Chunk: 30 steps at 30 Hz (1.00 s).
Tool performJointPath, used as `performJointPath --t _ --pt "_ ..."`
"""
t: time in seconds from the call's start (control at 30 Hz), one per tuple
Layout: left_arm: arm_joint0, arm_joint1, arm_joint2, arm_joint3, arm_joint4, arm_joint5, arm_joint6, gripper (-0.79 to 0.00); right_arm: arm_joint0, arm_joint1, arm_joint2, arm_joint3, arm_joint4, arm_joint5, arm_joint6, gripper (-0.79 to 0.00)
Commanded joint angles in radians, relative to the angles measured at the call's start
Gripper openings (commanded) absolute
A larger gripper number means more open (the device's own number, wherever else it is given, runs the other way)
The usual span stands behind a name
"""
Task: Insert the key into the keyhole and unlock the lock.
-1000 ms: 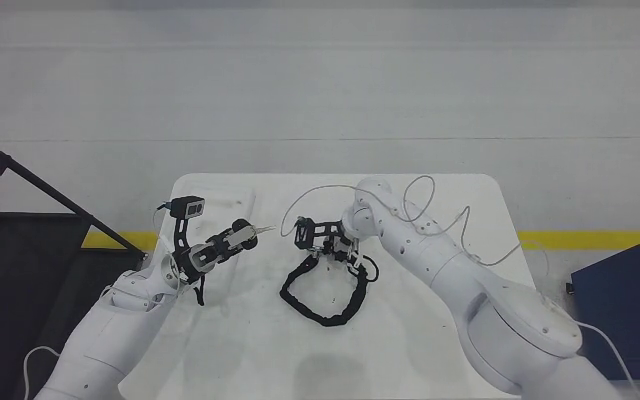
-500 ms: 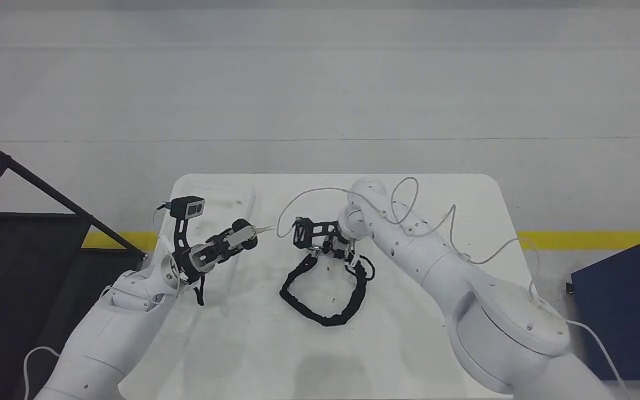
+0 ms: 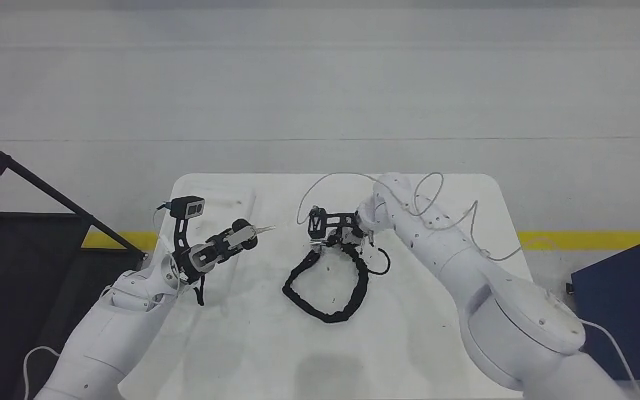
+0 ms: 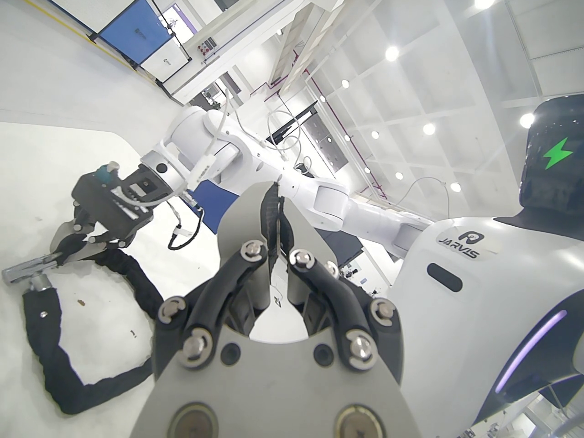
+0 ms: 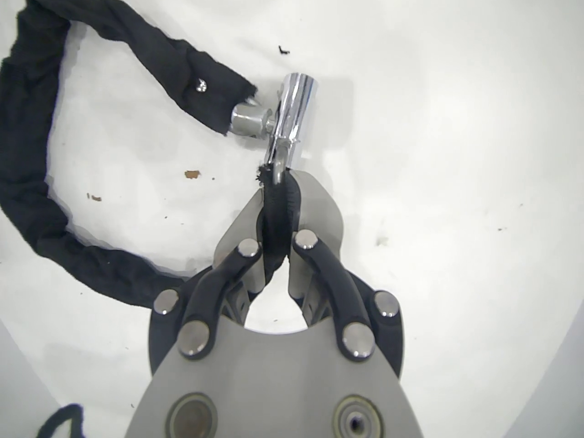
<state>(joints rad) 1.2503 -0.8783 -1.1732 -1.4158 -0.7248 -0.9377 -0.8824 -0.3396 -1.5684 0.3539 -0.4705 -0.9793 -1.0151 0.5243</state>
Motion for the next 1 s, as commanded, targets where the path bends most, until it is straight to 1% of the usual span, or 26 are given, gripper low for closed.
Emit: performJointPath --t 0.0,0.07,0.1,0.17,0.3,0.57,0.67,0.7,0.8,0.97 --pt "0.000 0.000 0.000 0.000 0.000 0.000 0.000 -0.785 -0.010 0.021 -0.033 -0.065 -0.045 0.003 -0.055 -0.785" --pt "0.000 0.000 0.000 0.000 0.000 0.000 0.000 -0.785 -0.016 0.057 -0.070 -0.106 -0.085 0.003 -0.160 -0.785" --pt "0.000 0.000 0.000 0.000 0.000 0.000 0.000 -0.785 -0.019 0.083 -0.090 -0.126 -0.095 0.003 -0.246 -0.785" --pt "0.000 0.000 0.000 0.000 0.000 0.000 0.000 -0.785 -0.018 0.115 -0.123 -0.152 -0.120 0.003 -0.343 -0.785" --pt "0.000 0.000 0.000 0.000 0.000 0.000 0.000 -0.785 -0.013 0.190 -0.184 -0.213 -0.150 0.003 -0.608 -0.785" --pt "0.000 0.000 0.000 0.000 0.000 0.000 0.000 -0.785 -0.048 0.316 -0.184 -0.315 -0.325 0.003 -1.084 -0.785" --pt "0.000 0.000 0.000 0.000 0.000 0.000 0.000 -0.785 -0.063 0.355 -0.184 -0.342 -0.407 0.003 -1.304 -0.785" --pt "0.000 0.000 0.000 0.000 0.000 0.000 0.000 -0.785 -0.066 0.367 -0.184 -0.353 -0.427 0.003 -1.332 -0.785" --pt "0.000 0.000 0.000 0.000 0.000 0.000 0.000 -0.785 -0.077 0.403 -0.184 -0.434 -0.327 0.003 -1.333 -0.785" --pt "0.000 0.000 0.000 0.000 0.000 0.000 0.000 -0.785 -0.079 0.407 -0.184 -0.445 -0.314 0.003 -1.333 -0.785"
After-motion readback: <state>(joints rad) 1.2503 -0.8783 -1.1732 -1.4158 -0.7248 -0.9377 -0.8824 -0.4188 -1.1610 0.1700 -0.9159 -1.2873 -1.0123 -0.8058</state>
